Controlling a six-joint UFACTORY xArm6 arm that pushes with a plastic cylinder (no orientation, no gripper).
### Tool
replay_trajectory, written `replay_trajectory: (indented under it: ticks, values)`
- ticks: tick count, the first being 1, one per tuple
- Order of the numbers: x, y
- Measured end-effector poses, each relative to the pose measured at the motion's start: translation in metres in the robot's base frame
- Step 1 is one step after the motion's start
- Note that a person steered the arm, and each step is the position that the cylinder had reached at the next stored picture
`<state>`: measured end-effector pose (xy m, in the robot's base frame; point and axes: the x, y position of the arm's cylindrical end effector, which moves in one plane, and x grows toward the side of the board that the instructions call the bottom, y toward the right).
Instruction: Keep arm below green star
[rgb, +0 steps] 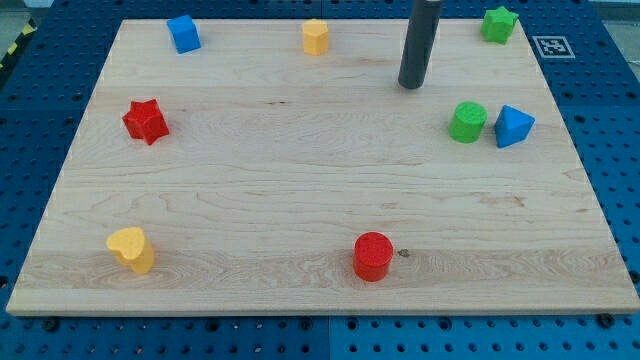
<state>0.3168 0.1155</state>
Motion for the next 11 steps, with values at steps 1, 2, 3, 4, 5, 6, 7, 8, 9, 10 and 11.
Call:
replay_trajectory:
  ticks: [1, 2, 3, 4, 5, 6, 7, 8, 9, 10, 11]
  values:
    - [-0.025, 0.002]
    - [-0.024, 0.046]
    - [-0.02, 0.096]
    - [-0.02, 0.104]
    - [-0.02, 0.105]
    - [-0.02, 0.105]
    - [-0.02, 0.115]
    - [-0.02, 0.13]
    - [-0.02, 0.142]
    - [-0.019, 0.156]
    - [-0.046, 0.16]
